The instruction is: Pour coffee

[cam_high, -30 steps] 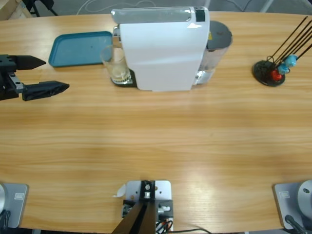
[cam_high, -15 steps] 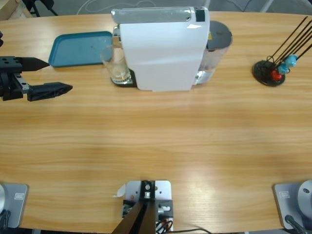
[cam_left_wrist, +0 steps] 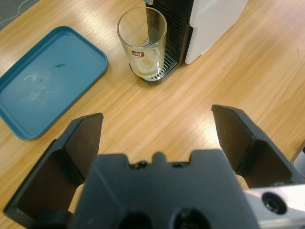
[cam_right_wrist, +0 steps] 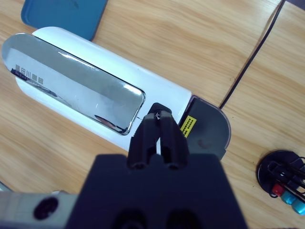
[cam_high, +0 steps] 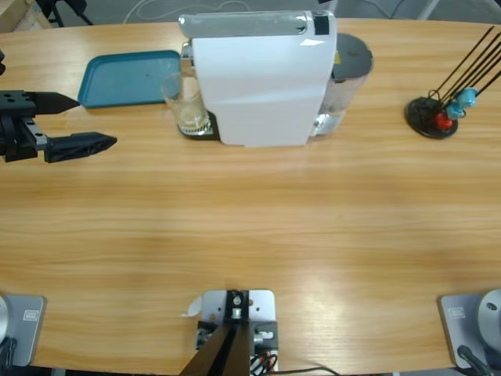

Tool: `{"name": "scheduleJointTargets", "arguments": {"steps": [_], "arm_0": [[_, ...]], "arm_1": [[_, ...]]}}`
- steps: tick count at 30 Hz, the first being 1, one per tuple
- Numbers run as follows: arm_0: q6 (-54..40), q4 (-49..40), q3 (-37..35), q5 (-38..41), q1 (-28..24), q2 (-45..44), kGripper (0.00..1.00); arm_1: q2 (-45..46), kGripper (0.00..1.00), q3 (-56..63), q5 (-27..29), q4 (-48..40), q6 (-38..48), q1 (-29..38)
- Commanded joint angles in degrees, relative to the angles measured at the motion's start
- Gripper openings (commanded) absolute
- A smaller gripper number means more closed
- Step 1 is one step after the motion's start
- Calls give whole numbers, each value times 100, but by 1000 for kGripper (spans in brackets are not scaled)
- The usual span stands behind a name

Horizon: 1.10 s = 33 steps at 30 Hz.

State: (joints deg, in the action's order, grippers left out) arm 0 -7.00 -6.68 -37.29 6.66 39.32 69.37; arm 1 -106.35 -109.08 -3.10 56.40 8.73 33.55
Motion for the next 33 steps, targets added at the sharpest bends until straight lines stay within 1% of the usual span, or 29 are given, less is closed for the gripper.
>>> {"name": "scheduleJointTargets", "arguments": {"steps": [1,25,29,33], "arm_0": [[16,95,240,-77,-39,217,1000],[6,141,257,-77,-46,267,1000],[7,143,266,-77,-48,279,1000],[14,148,287,-77,-46,279,1000]], "arm_1": [[-246,0,236,-116,89,-74,81],[-395,0,255,-130,-6,-135,81],[-413,0,359,-156,2,-135,81],[-434,0,707,-98,20,-135,90]]}}
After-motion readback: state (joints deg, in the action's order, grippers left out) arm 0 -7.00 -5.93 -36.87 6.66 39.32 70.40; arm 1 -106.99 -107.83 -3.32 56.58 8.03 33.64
